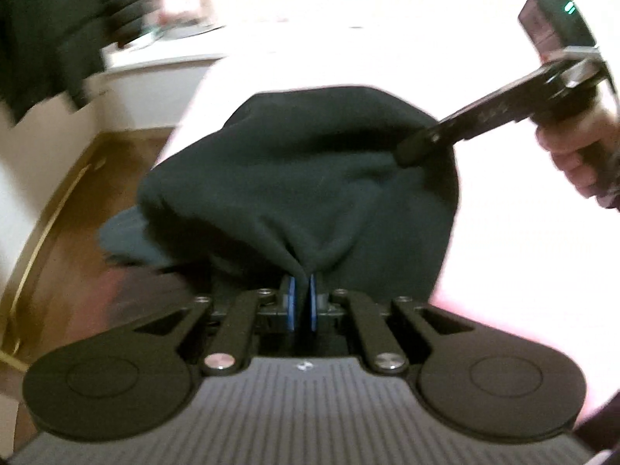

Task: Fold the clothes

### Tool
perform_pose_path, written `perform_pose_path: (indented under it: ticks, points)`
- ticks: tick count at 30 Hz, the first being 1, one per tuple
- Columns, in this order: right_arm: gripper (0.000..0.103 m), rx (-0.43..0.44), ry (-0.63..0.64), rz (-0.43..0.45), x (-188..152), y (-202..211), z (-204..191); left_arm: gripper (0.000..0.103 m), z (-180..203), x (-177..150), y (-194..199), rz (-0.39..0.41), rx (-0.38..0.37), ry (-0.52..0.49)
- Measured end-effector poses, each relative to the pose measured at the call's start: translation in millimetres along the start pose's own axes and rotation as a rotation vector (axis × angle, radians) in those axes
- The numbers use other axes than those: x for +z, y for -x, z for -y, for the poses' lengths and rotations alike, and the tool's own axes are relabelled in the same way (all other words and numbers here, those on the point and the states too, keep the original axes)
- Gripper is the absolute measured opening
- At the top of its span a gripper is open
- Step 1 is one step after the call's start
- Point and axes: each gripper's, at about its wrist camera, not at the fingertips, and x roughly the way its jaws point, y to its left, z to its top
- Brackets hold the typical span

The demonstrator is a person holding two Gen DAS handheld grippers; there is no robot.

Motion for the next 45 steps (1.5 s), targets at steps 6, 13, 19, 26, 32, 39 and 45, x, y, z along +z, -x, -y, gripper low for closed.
perform_pose_path:
  ticks: [6, 13, 19, 26, 32, 39, 45]
  points:
    - [0.015, -0.158, -0.254, 0.007, -154, 141, 108, 0.003, 202, -6, -1, -0.038, -0.175, -0.077]
    - [0.019, -0.266, -0.502, -0.146, -327, 233, 217, 0.01, 403, -56, -55, -0.315, -0.385, -0.112]
    - [0.083, -0.345, -0.572, -0.161, -379, 258, 214, 0.05, 441, -59, -79, -0.374, -0.377, -0.208]
    - [0.091, -0.412, -0.459, -0.01, -342, 264, 169, 0.058, 377, -48, -121, -0.36, -0.189, -0.213]
    - [0.103, -0.217, -0.078, -0.102, -260, 167, 141, 0.06, 323, -65, -108, -0.327, -0.117, -0.119]
    - [0.096, -0.249, 0.288, -0.431, -260, 43, 150, 0.061, 286, -99, -85, -0.368, -0.06, -0.04]
    - [0.016, -0.233, 0.078, -0.352, -283, 106, 171, 0.061, 293, -118, -74, -0.413, -0.075, -0.021]
